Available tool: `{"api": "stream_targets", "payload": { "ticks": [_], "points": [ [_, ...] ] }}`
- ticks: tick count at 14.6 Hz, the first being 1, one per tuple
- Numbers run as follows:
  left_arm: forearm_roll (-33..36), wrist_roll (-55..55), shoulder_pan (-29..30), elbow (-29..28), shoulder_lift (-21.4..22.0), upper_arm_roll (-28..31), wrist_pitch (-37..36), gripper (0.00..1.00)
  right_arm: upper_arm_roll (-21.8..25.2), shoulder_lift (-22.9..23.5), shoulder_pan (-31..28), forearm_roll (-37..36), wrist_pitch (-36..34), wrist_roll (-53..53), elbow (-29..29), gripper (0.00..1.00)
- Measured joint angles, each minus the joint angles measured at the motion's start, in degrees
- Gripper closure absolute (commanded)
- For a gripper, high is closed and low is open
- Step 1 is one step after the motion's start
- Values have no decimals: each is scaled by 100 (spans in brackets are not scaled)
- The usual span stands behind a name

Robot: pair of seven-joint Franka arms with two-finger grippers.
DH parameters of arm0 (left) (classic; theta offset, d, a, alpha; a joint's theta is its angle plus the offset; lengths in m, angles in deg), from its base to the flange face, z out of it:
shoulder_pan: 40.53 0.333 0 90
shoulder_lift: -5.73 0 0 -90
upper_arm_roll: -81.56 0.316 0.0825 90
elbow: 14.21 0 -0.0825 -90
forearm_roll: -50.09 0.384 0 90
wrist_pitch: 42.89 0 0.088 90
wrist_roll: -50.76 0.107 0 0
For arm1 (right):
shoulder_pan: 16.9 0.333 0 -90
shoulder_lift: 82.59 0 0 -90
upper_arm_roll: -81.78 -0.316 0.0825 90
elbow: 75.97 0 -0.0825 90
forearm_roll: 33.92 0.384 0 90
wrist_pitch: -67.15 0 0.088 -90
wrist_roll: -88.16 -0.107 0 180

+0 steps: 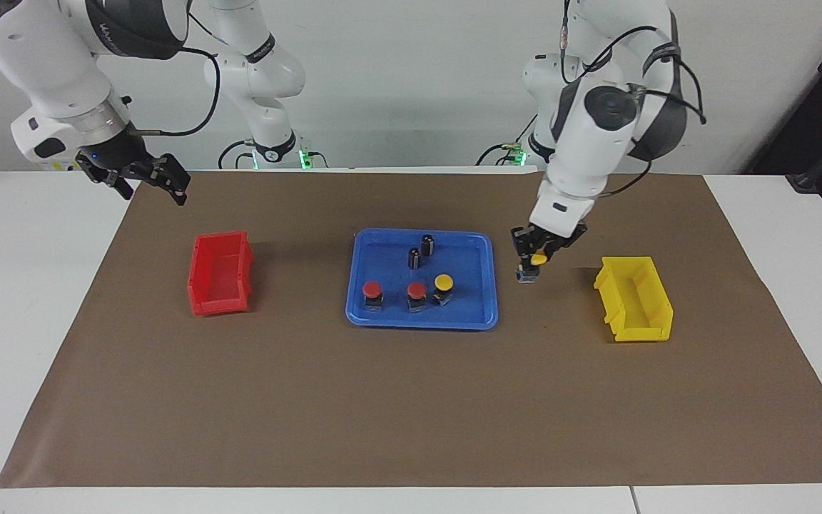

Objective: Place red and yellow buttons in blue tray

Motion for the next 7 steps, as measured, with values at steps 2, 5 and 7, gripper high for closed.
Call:
{"api": "stream_targets", "payload": {
  "ticks": [2,5,7],
  "points": [
    [0,-348,-277,-133,-260,3,442,98,-21,-8,1,0,-24,0,8,0],
    [0,-455,-380,-169,-607,9,754,98,12,-14,-11,0,-26,19,17,0],
    [0,-455,-380,-207,-670,24,810,98,14,-16,-9,0,-28,60,21,0]
  ]
}}
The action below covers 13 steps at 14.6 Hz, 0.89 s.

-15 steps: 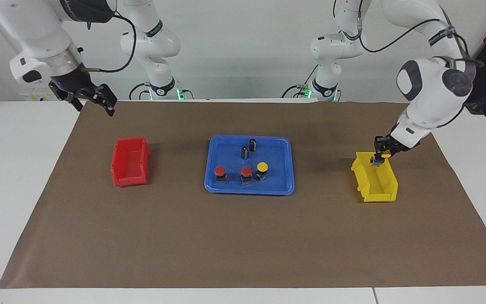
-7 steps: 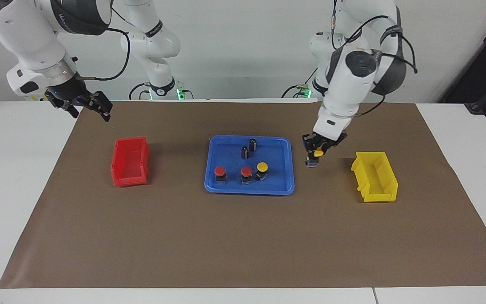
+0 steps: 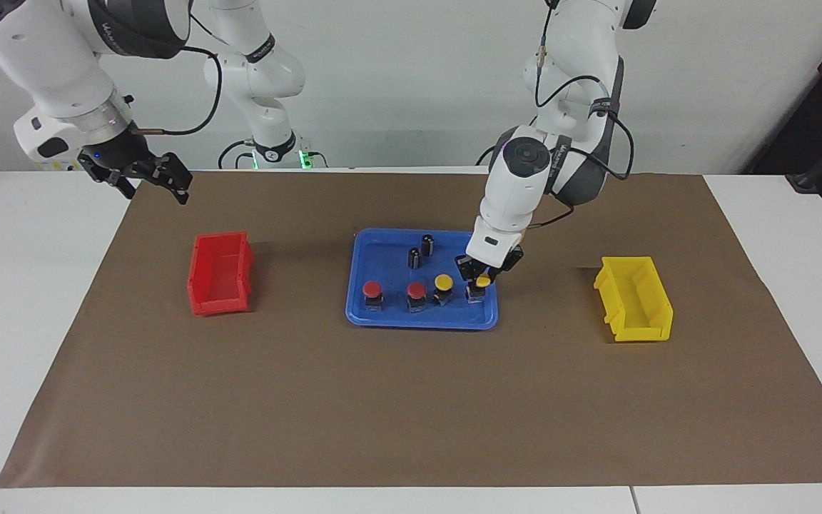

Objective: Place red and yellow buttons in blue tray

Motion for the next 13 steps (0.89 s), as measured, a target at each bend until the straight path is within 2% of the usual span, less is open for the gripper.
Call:
{"api": "stream_targets", "payload": {
  "ticks": [3,6,8,9,11,12,13],
  "points": [
    [0,0,0,-238,-3,6,252,94,-4,-19,2,0,-18,25,8,0],
    [0,0,-5,-386,-5,6,390,66,-7,-38,2,0,-21,49,23,0],
    [0,0,-21,-386,-4,6,390,40,-7,-43,2,0,-21,53,31,0],
    [0,0,-26,-386,-4,6,390,33,-7,-44,2,0,-21,53,34,0],
    [0,0,-28,-363,3,8,356,26,-8,-45,2,0,-21,54,35,0],
    [0,0,-28,-327,23,16,282,17,-8,-45,2,0,-21,54,35,0],
    [0,1,-26,-260,59,35,127,2,-8,-46,2,0,-21,55,35,0]
  ]
}}
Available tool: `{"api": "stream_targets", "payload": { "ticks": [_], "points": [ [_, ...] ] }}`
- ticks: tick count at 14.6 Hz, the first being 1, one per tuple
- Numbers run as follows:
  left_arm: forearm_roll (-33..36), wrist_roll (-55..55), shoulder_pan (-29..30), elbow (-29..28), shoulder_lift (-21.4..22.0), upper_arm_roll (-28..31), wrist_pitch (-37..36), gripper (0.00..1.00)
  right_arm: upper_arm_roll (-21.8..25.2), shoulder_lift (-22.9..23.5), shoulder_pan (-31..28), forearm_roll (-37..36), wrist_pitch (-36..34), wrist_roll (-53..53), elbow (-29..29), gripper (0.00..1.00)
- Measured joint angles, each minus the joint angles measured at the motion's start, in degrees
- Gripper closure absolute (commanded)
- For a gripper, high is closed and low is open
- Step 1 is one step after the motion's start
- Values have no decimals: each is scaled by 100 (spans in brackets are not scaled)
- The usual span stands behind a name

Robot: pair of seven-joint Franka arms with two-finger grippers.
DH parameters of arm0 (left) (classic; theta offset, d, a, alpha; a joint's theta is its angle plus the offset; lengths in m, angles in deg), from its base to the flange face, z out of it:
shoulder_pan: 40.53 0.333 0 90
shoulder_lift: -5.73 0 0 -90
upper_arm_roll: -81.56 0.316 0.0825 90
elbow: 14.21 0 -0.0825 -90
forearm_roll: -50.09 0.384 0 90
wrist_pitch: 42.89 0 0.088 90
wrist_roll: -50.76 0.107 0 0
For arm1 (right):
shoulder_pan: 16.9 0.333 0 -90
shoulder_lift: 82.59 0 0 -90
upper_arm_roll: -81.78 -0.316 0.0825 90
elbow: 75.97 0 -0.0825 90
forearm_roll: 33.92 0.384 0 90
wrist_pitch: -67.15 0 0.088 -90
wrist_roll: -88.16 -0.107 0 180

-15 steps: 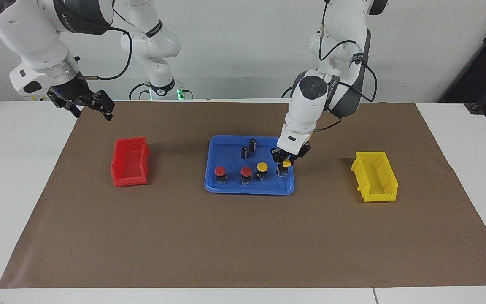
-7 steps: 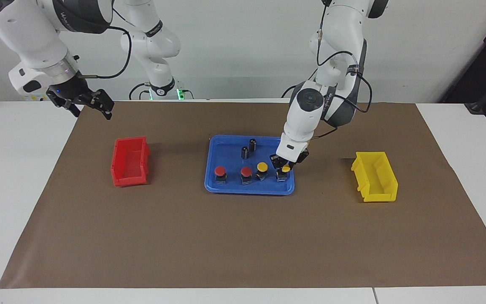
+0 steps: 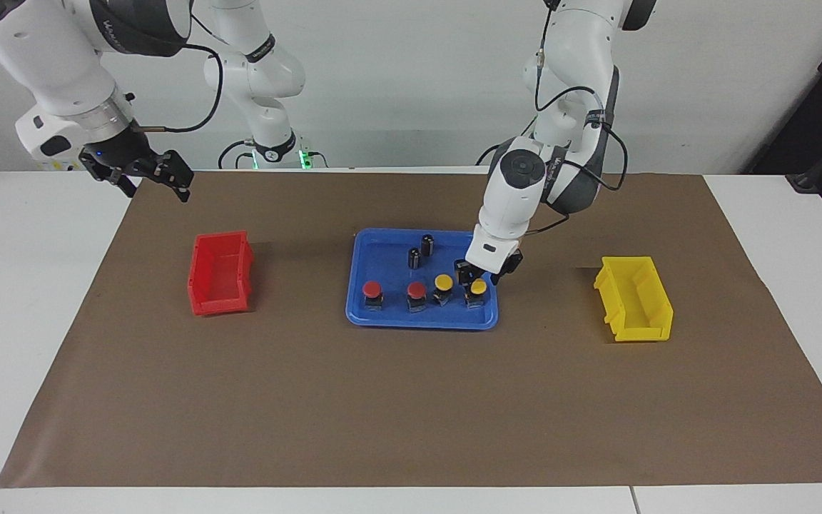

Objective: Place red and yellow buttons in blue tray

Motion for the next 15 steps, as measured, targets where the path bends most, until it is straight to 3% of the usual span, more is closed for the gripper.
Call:
{"api": "stream_targets", "payload": {
  "ticks": [4,7,11,15],
  "points": [
    [64,495,270,522,362,145,-1258,0,4,-2,-2,0,0,1,0,0],
    [232,1972,987,974,571,190,-2486,0,21,-2,-15,0,0,139,2,0],
    [237,3712,2256,1307,792,238,-2806,0,41,-2,-30,0,0,193,3,0],
    [237,4405,2698,1431,1117,247,-3186,0,41,-3,-30,0,0,193,3,0]
  ]
}}
